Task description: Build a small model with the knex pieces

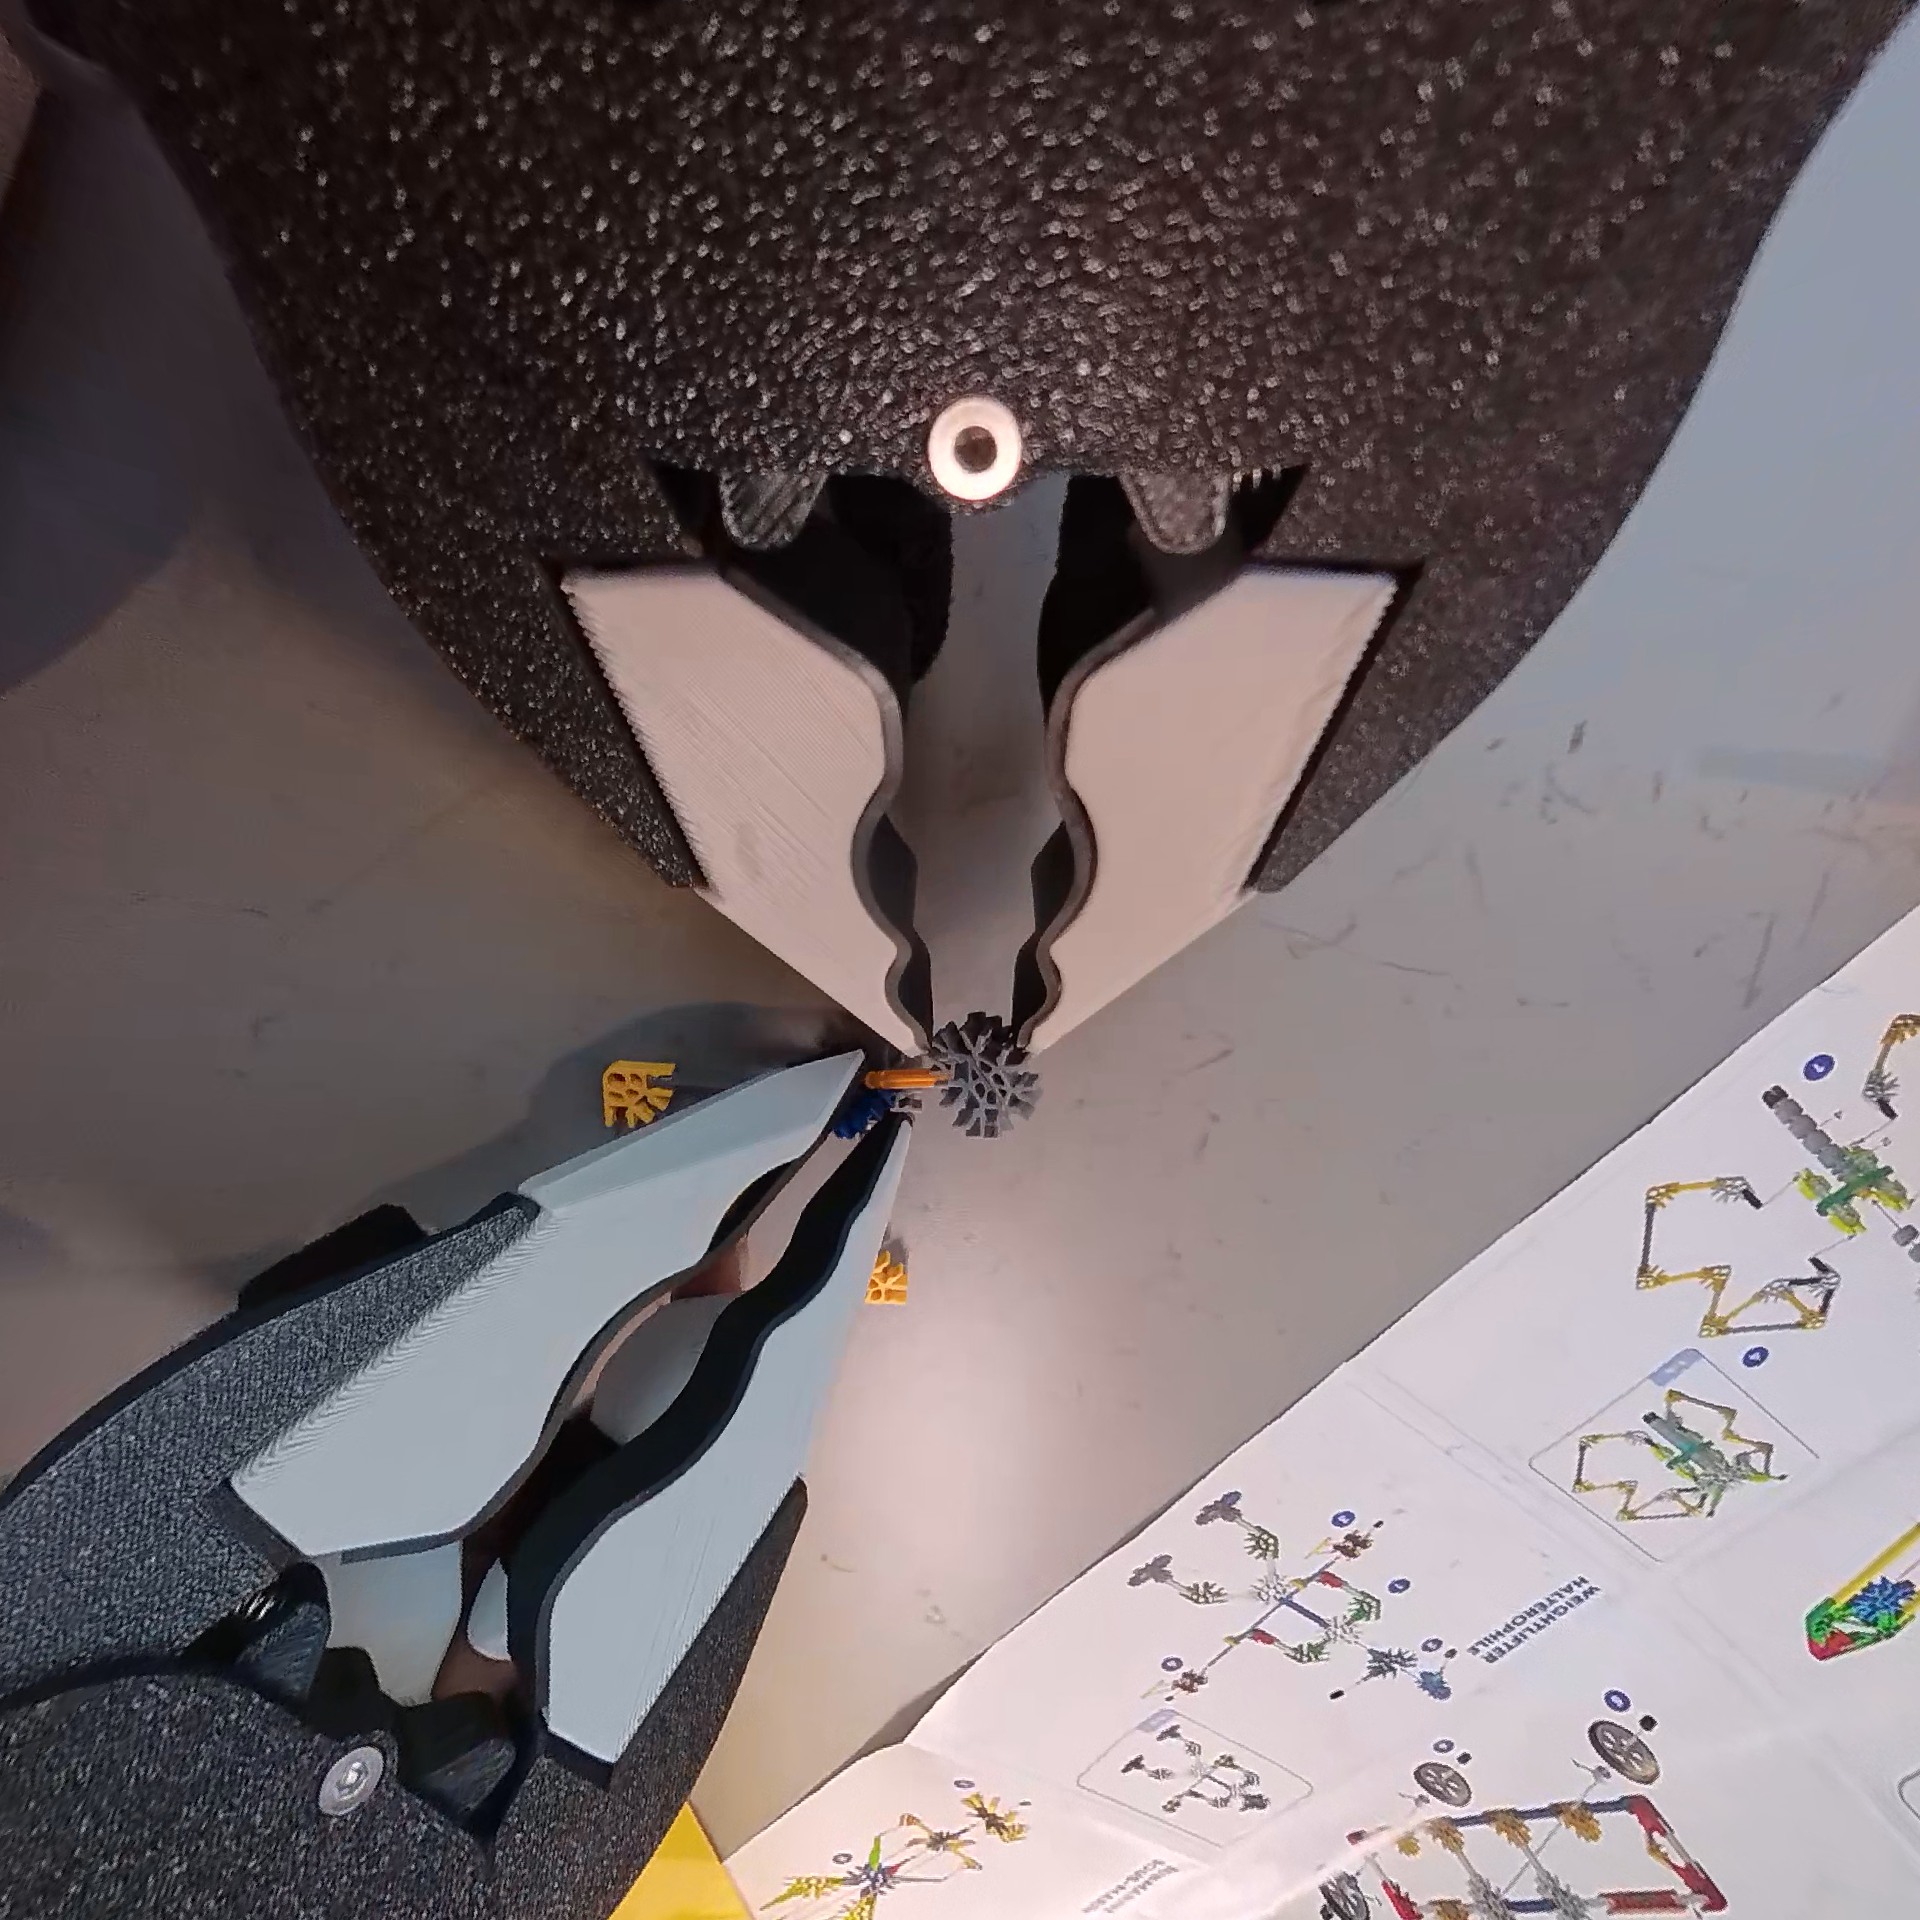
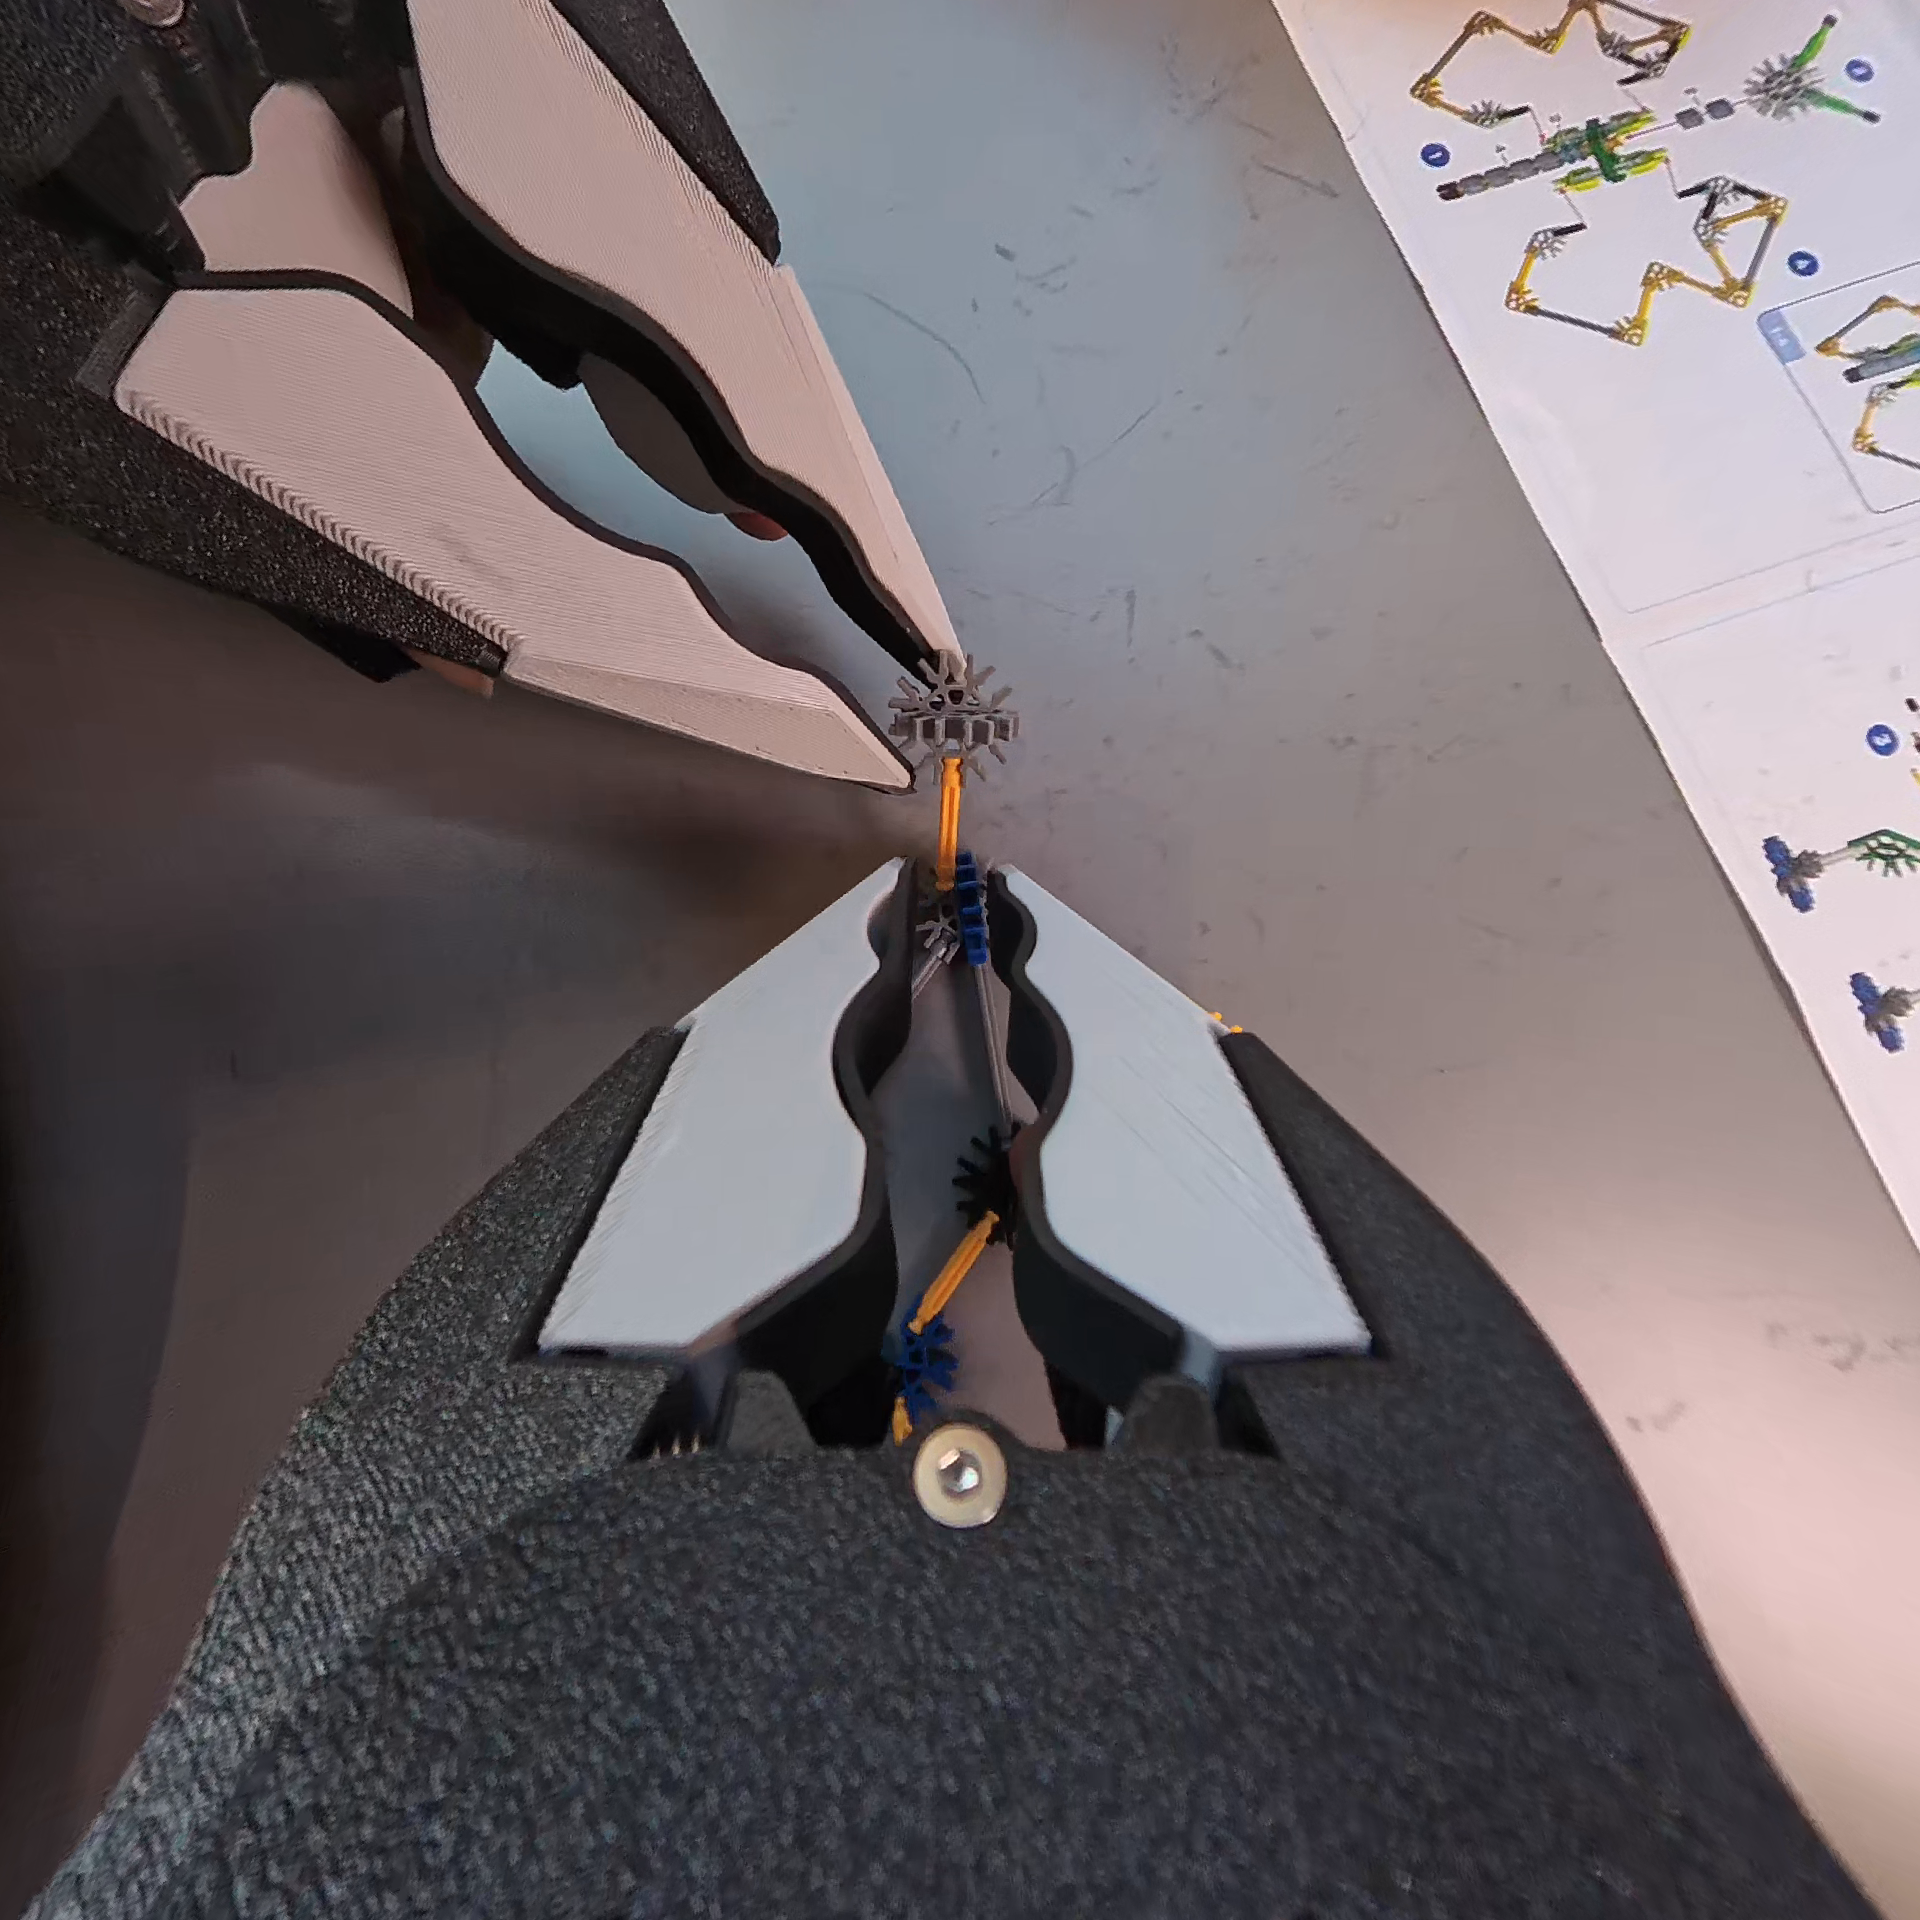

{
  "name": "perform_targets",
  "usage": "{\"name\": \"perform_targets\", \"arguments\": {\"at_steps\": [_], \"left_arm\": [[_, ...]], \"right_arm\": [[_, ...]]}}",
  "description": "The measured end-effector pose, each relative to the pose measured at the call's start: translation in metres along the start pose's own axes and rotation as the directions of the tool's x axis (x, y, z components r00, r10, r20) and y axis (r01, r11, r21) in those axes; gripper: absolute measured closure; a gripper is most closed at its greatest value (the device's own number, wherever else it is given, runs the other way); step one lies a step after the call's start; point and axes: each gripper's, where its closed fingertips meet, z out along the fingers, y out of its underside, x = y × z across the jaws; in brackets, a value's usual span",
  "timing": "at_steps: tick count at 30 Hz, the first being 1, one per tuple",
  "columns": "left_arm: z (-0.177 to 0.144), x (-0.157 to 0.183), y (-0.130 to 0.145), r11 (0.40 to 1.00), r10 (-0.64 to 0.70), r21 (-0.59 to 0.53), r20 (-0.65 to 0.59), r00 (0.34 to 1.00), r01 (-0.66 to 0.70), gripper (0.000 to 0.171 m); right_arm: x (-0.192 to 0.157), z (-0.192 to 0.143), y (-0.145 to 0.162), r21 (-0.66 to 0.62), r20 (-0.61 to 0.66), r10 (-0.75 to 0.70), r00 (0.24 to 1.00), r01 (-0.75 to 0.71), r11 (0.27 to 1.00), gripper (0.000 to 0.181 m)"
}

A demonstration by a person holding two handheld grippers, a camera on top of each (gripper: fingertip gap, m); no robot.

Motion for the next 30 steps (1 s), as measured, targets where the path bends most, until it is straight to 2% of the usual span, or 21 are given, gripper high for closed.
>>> {"name": "perform_targets", "arguments": {"at_steps": [13,30], "left_arm": [[-0.0012,-0.0052,-0.0007,0.999,-0.023,0.031,0.015,1.000,0.022,0.157],[-0.0007,-0.0060,-0.0004,0.999,0.017,0.031,0.056,0.998,-0.019,0.157]], "right_arm": [[0.0021,0.0037,0.0006,-0.048,-0.032,-0.046,0.998,0.044,0.998,0.172],[0.0037,0.0064,-0.0019,-0.060,-0.038,-0.040,0.998,0.038,0.997,0.176]]}}
